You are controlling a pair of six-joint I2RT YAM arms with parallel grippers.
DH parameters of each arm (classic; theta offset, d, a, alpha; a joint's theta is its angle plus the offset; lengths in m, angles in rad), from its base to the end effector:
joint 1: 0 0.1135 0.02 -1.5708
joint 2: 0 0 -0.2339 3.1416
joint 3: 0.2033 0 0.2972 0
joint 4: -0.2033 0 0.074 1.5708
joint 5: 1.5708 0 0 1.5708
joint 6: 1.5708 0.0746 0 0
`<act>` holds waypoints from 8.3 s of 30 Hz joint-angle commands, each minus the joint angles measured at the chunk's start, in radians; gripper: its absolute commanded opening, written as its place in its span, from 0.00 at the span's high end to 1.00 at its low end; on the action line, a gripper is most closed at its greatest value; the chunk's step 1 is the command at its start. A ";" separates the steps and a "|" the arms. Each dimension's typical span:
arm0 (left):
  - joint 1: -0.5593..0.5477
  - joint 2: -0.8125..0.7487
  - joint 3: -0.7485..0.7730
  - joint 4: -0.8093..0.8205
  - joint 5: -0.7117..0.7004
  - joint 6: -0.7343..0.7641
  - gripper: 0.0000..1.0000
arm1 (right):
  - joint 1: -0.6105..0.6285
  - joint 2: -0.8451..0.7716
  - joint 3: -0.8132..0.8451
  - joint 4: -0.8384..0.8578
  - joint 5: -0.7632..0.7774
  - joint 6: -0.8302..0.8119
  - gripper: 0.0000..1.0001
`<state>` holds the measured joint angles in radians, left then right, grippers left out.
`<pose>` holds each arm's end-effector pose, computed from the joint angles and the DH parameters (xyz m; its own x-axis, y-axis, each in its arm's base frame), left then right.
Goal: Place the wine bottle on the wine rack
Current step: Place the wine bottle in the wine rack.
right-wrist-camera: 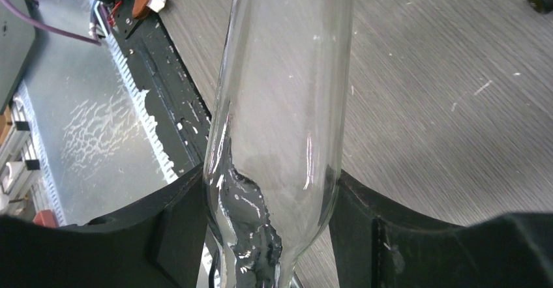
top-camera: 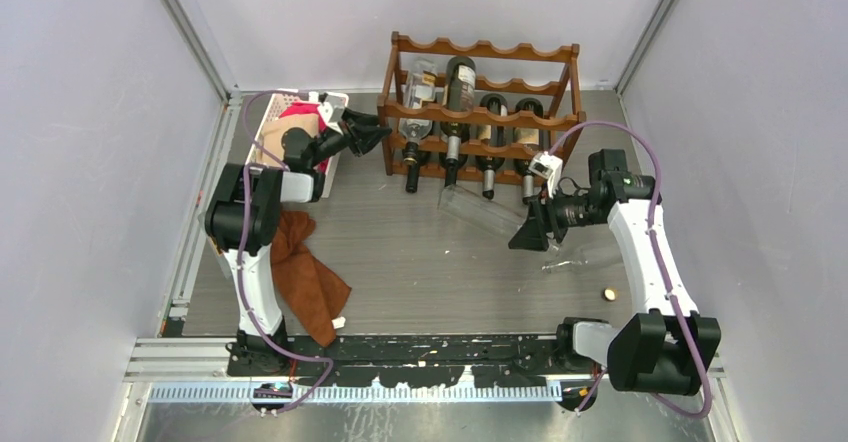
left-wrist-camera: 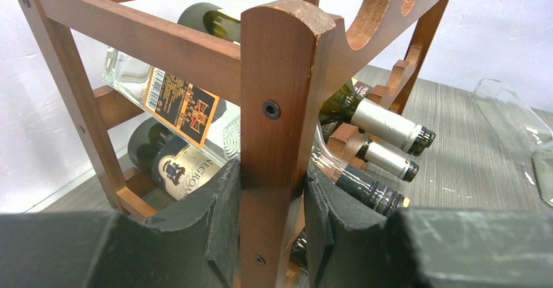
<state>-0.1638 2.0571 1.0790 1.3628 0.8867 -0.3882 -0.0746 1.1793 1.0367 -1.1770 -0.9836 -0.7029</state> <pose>0.4385 -0.1311 0.1578 0.0354 -0.2483 -0.9680 0.8915 0.4455 -0.0817 0.2600 0.0428 0.2360 -0.6303 -0.3120 -0.7109 -0.7503 0.4800 0.4546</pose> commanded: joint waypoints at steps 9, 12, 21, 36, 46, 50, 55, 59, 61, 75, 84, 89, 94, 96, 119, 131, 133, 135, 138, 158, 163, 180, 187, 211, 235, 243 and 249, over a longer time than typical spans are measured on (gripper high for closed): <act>-0.009 -0.166 -0.166 0.068 -0.025 -0.071 1.00 | -0.092 -0.095 0.029 0.134 -0.016 0.131 0.99; -0.016 -0.197 -0.207 0.068 -0.055 -0.071 1.00 | -0.104 -0.108 0.031 0.169 0.012 0.172 0.99; -0.061 -0.267 -0.337 0.068 -0.140 -0.050 1.00 | -0.137 -0.128 0.030 0.229 0.075 0.258 0.99; -0.117 -0.360 -0.430 0.068 -0.206 -0.095 0.83 | -0.143 -0.104 0.014 0.477 0.137 0.458 0.99; -0.117 -0.475 -0.501 0.009 -0.356 -0.097 0.22 | -0.128 -0.056 -0.025 0.658 0.166 0.561 0.99; -0.117 -0.582 -0.526 -0.126 -0.415 -0.087 0.16 | -0.095 -0.059 -0.055 0.712 0.204 0.582 0.99; -0.117 -0.765 -0.529 -0.406 -0.466 -0.092 0.10 | -0.024 -0.066 -0.091 0.791 0.294 0.614 0.99; -0.117 -0.938 -0.501 -0.702 -0.487 -0.082 0.06 | 0.036 -0.081 -0.121 0.896 0.396 0.668 0.99; -0.115 -1.023 -0.475 -0.860 -0.486 -0.063 0.05 | 0.060 -0.081 -0.129 0.949 0.450 0.694 0.99; -0.117 -1.454 -0.457 -1.428 -0.492 -0.008 0.02 | 0.294 0.006 -0.156 1.264 0.837 0.791 0.99; -0.116 -1.561 -0.473 -1.499 -0.502 -0.044 0.02 | 0.385 0.111 -0.134 1.376 1.111 0.884 0.99; -0.115 -1.572 -0.473 -1.509 -0.500 -0.047 0.02 | 0.422 0.150 -0.160 1.493 1.163 0.889 0.96; -0.115 -1.577 -0.485 -1.505 -0.491 -0.063 0.03 | 0.438 0.181 -0.174 1.579 1.197 0.876 0.94; -0.115 -1.583 -0.492 -1.496 -0.489 -0.069 0.03 | 0.440 0.192 -0.172 1.602 1.205 0.868 0.94; -0.116 -1.607 -0.520 -1.450 -0.466 -0.093 0.03 | 0.441 0.312 -0.132 1.699 1.231 0.818 0.68; -0.115 -1.646 -0.533 -1.427 -0.458 -0.100 0.03 | 0.406 0.302 -0.139 1.706 1.155 0.861 0.53; -0.116 -1.648 -0.533 -1.422 -0.456 -0.101 0.03 | 0.405 0.296 -0.144 1.714 1.150 0.863 0.53; -0.116 -1.646 -0.531 -1.419 -0.453 -0.101 0.03 | 0.401 0.288 -0.153 1.734 1.150 0.873 0.52; -0.115 -1.639 -0.529 -1.410 -0.448 -0.098 0.03 | 0.398 0.285 -0.161 1.755 1.148 0.890 0.52; -0.116 -1.598 -0.507 -1.399 -0.443 -0.117 0.04 | 0.398 0.365 -0.134 1.730 1.144 0.906 0.34; -0.116 -1.600 -0.498 -1.407 -0.441 -0.122 0.04 | 0.398 0.357 -0.127 1.718 1.158 0.915 0.29; -0.117 -1.612 -0.484 -1.423 -0.438 -0.122 0.04 | 0.379 0.317 -0.179 1.789 1.163 0.894 0.53; -0.117 -1.602 -0.481 -1.420 -0.436 -0.119 0.04 | 0.379 0.304 -0.215 1.865 1.114 0.836 0.64; -0.115 -1.600 -0.480 -1.416 -0.433 -0.121 0.04 | 0.341 0.327 -0.225 2.005 0.999 0.709 0.69; -0.115 -1.614 -0.493 -1.405 -0.427 -0.134 0.04 | 0.337 0.415 -0.170 1.983 0.945 0.715 0.44; -0.115 -1.620 -0.499 -1.397 -0.424 -0.142 0.04 | 0.338 0.423 -0.169 1.980 0.961 0.715 0.39; -0.115 -1.624 -0.504 -1.396 -0.422 -0.145 0.04 | 0.330 0.421 -0.168 1.959 0.962 0.725 0.35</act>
<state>-0.2794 0.4458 0.5549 -0.0937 0.4461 -0.5209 0.2596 1.5951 0.8005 0.6891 -0.0010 0.0235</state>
